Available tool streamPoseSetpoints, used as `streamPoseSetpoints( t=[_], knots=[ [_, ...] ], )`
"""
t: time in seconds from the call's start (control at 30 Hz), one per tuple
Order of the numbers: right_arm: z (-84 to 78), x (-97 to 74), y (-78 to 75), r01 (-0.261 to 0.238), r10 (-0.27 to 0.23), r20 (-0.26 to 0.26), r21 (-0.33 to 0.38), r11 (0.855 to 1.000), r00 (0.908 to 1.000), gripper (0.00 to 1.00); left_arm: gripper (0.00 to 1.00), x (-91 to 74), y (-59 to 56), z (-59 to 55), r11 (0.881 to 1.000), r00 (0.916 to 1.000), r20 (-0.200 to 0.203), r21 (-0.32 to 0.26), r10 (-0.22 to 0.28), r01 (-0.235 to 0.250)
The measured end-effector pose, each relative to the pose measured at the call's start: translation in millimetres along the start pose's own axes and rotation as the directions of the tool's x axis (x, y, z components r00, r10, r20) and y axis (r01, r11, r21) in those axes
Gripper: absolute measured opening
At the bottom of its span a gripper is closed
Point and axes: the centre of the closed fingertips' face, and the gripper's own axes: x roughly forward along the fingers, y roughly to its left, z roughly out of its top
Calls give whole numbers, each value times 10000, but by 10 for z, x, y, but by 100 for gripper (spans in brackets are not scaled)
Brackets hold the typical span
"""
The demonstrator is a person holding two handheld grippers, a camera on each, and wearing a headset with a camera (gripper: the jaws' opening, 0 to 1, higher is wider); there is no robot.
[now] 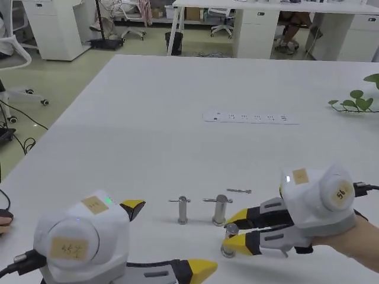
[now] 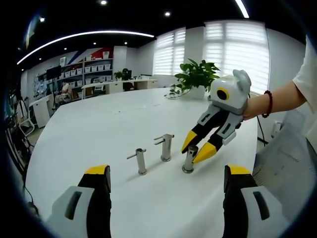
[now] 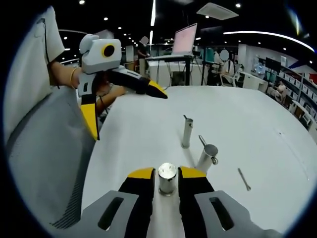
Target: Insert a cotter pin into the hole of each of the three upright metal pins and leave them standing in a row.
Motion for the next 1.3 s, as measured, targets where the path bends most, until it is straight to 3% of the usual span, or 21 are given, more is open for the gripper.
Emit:
streamPoseSetpoints(
  t=[0.37, 0.53, 0.8, 1.07, 1.3],
  knots=[
    [169, -201, -17, 19, -47, 318, 884, 9961, 9995, 28, 95, 1, 4, 13, 10000, 10000, 60, 26, 13, -13],
    [218, -334, -129, 257, -285, 255, 1057, 9941, 9993, 30, 96, 3, -3, 18, 10000, 10000, 71, 41, -12, 11],
    [154, -468, -386, 953, -943, -144, 1251, 9876, 9954, 29, 95, 8, 0, 29, 10000, 10000, 89, 83, 4, -5],
    [9, -500, -766, 2193, -2080, -955, 1296, 9670, 9735, 27, 91, 4, 28, 35, 9997, 9999, 102, 186, 124, -126],
    [-120, -407, -989, 2595, -2412, -1646, 1002, 9605, 9564, 25, 89, 9, 30, 29, 9995, 9999, 45, 276, 138, -139]
  ],
)
